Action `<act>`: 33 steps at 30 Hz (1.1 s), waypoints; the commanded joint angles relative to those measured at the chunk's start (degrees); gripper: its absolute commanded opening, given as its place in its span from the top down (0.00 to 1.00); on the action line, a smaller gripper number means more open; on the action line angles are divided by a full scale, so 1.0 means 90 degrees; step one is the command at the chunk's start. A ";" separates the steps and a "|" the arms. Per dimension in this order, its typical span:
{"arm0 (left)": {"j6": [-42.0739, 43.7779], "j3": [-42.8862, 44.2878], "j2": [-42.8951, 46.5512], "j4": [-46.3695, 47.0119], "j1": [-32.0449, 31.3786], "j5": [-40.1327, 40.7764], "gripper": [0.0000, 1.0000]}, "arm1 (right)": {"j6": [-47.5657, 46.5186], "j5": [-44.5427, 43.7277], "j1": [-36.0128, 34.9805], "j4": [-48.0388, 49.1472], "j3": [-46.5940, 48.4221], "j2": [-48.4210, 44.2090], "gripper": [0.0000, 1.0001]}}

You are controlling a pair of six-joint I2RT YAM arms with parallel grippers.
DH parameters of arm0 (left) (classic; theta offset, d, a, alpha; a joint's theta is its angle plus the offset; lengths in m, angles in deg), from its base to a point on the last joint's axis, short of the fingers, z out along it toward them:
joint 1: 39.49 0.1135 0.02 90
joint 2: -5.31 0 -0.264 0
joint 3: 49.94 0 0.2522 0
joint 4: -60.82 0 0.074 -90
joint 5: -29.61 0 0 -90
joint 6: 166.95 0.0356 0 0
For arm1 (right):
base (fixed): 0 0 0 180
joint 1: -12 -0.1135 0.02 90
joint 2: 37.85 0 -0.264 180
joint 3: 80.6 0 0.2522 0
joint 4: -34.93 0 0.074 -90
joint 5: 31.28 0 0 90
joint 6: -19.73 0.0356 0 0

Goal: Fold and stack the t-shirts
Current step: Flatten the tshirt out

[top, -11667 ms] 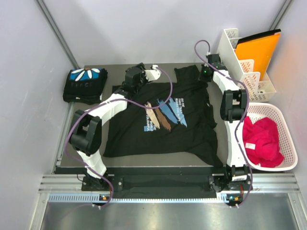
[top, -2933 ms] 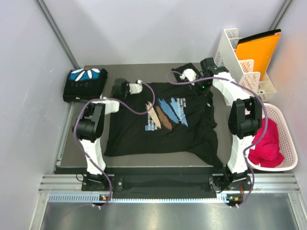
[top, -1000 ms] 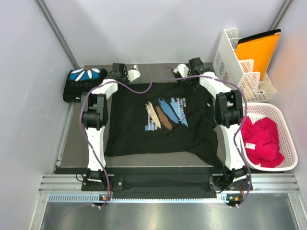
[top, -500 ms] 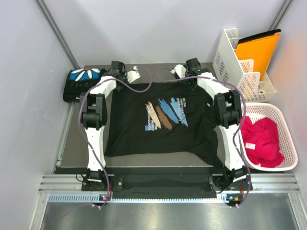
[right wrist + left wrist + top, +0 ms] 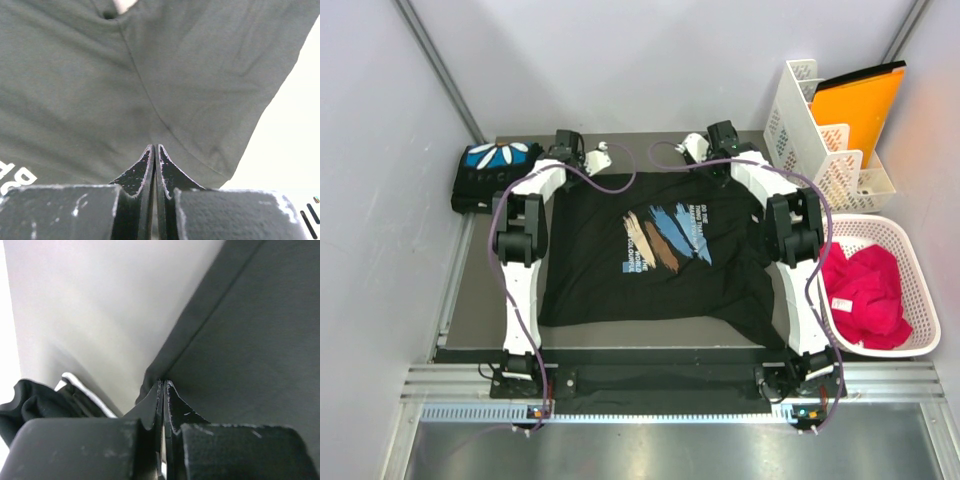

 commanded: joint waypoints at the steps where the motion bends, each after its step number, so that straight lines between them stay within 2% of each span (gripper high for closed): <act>1: 0.0057 0.0096 -0.0233 0.0392 0.0029 0.0556 1.00 | -0.0035 -0.0372 -0.0068 0.0385 0.0160 -0.0024 1.00; 17: 0.0164 -0.0177 -0.0457 0.1262 -0.0068 0.1504 1.00 | -0.0230 -0.0802 0.0069 0.0766 0.0150 0.0074 0.99; 33: 0.0682 0.0223 -0.1102 0.1848 -0.0108 0.2656 1.00 | -0.0211 -0.0910 0.0079 0.0933 -0.0045 -0.0073 0.99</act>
